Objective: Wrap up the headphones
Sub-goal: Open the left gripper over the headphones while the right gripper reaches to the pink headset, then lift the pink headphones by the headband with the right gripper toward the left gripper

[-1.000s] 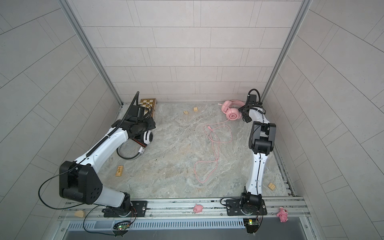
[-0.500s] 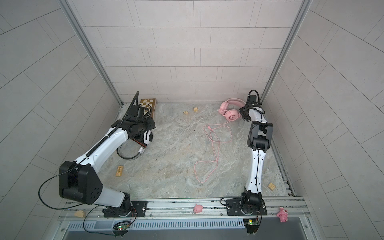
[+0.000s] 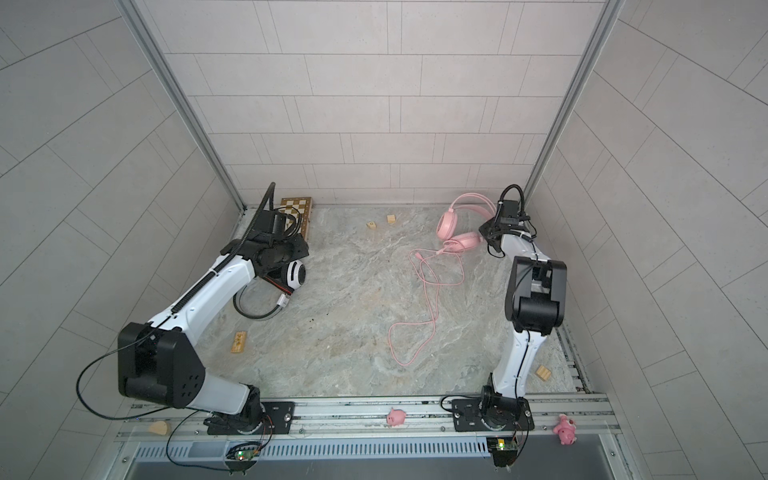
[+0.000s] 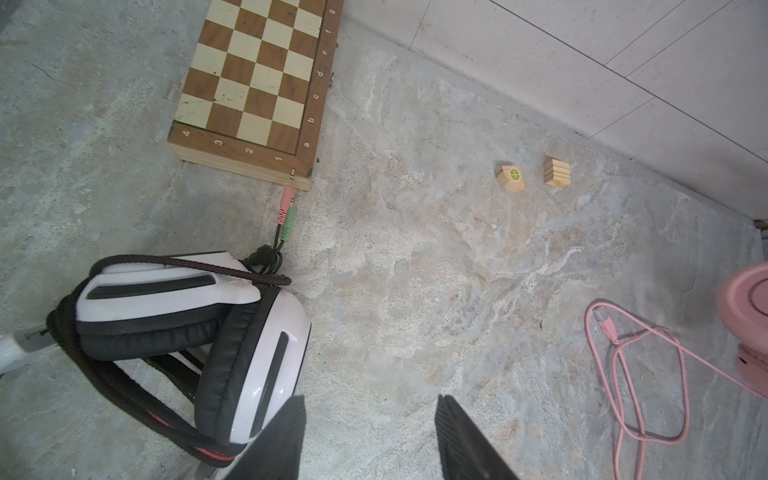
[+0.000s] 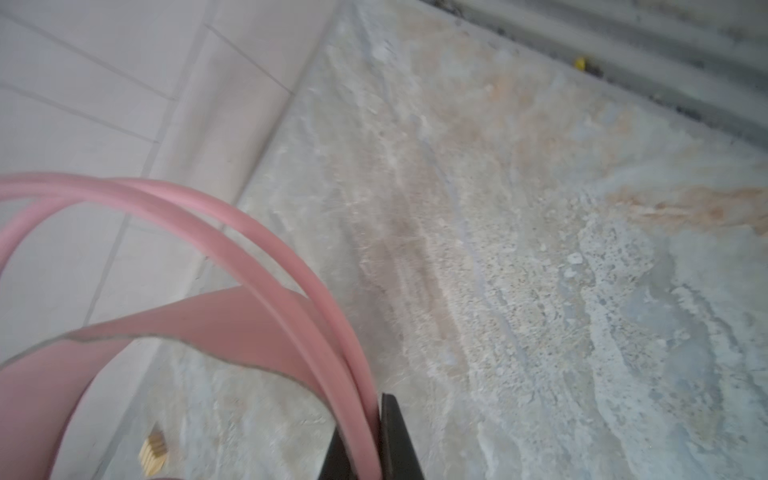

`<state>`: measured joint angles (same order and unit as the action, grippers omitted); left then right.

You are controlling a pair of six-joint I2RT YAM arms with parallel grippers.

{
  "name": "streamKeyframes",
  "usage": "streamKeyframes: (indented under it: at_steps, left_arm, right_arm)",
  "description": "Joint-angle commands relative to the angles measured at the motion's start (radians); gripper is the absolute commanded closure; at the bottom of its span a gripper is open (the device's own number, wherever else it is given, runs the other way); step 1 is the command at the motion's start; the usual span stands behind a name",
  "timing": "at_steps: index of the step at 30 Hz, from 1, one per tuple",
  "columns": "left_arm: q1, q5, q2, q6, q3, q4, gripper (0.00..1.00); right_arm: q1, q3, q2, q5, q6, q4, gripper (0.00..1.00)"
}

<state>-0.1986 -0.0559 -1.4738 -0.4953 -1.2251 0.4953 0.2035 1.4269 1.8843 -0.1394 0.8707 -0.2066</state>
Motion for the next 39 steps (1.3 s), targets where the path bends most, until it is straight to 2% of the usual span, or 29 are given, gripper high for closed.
streamKeyframes:
  at_steps: [1,4,8,10,14,16,18,23,27,34,39]
  left_arm:
    - [0.003,-0.044,0.042,0.027,0.015,-0.034,0.44]
    - [0.004,-0.117,0.051,0.052,0.023,-0.067,0.45]
    - [0.002,-0.254,0.061,0.083,0.032,-0.117,0.46]
    - [0.002,-0.310,0.067,0.077,0.043,-0.158,0.47]
    - [0.000,-0.466,0.073,0.065,0.077,-0.278,0.46]
    - [-0.007,-0.532,0.075,0.062,0.091,-0.333,0.45]
    - [-0.023,-0.560,0.085,0.091,0.094,-0.346,0.44]
    - [-0.078,-0.539,0.155,0.208,0.130,-0.363,0.36]
    - [-0.137,-0.514,0.194,0.303,0.179,-0.398,0.31]
    - [-0.260,-0.410,0.129,0.516,0.100,-0.176,0.23]
    - [-0.352,-0.320,0.089,0.593,0.073,-0.097,0.17]
  right_arm:
    - [-0.066,-0.053,-0.179,0.007,-0.106,0.131,0.97]
    - [-0.148,-0.133,-0.294,0.032,-0.218,0.148,0.97]
    - [-0.314,-0.262,-0.428,0.121,-0.388,0.192,0.98]
    - [-0.432,-0.331,-0.472,0.232,-0.492,0.217,0.98]
    - [-0.687,-0.486,-0.520,0.448,-0.750,0.399,0.97]
    - [-0.757,-0.504,-0.522,0.517,-0.813,0.411,0.97]
    - [-0.800,-0.510,-0.524,0.557,-0.829,0.408,0.97]
    - [-0.885,-0.551,-0.515,0.648,-0.865,0.473,0.97]
    - [-0.900,-0.618,-0.498,0.662,-0.770,0.562,0.97]
    - [-0.946,-0.700,-0.506,0.670,-0.711,0.654,0.97]
    - [-0.950,-0.747,-0.504,0.645,-0.656,0.694,0.97]
